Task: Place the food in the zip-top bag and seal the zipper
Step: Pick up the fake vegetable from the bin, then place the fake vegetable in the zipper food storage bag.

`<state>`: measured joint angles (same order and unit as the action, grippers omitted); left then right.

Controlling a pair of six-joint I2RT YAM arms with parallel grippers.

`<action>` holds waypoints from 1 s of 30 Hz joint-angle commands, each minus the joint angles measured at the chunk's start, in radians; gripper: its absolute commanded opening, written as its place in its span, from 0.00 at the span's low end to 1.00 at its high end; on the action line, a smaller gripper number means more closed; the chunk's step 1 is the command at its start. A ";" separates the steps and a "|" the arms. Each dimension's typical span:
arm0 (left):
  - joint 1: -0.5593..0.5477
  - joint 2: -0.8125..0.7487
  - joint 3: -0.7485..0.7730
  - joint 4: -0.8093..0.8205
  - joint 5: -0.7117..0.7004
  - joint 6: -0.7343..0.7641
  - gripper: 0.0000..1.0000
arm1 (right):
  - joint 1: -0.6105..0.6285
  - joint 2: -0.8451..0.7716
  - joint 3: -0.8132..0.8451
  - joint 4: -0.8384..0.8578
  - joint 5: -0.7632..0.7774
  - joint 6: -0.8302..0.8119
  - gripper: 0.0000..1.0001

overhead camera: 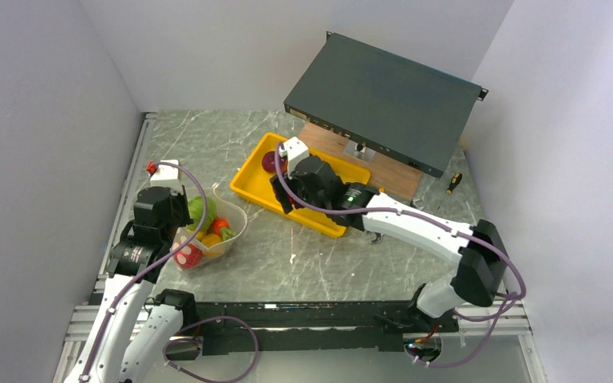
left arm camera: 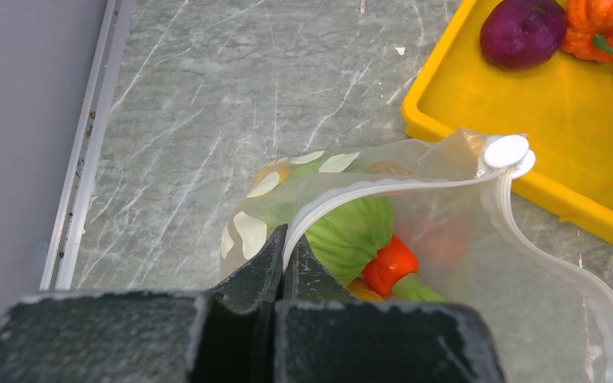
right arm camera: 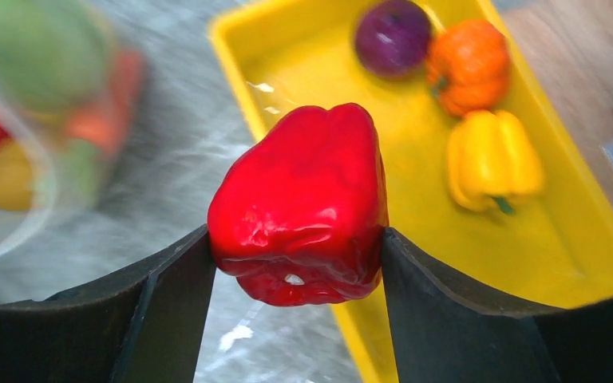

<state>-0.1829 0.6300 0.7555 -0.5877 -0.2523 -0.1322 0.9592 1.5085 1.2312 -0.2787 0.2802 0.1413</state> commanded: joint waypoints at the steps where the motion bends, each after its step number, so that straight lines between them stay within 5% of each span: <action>1: 0.000 -0.011 0.002 0.034 -0.008 0.002 0.00 | 0.006 -0.095 -0.031 0.204 -0.317 0.105 0.00; 8: 0.001 -0.012 0.002 0.029 -0.011 -0.001 0.00 | 0.045 -0.012 0.038 0.360 -0.619 0.232 0.05; 17: 0.000 -0.012 0.002 0.031 -0.011 -0.001 0.00 | 0.146 0.134 0.194 0.309 -0.605 0.192 0.13; 20: 0.000 -0.014 0.002 0.033 -0.008 0.000 0.00 | 0.164 0.168 0.223 0.286 -0.582 0.180 0.22; 26: 0.001 -0.014 0.002 0.034 -0.007 0.000 0.00 | 0.185 0.212 0.260 0.253 -0.544 0.174 0.56; 30: 0.000 -0.016 0.002 0.033 -0.005 0.000 0.00 | 0.196 0.223 0.270 0.239 -0.504 0.162 0.67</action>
<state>-0.1802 0.6250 0.7555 -0.5880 -0.2604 -0.1276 1.1362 1.7264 1.4506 -0.0528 -0.2638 0.3256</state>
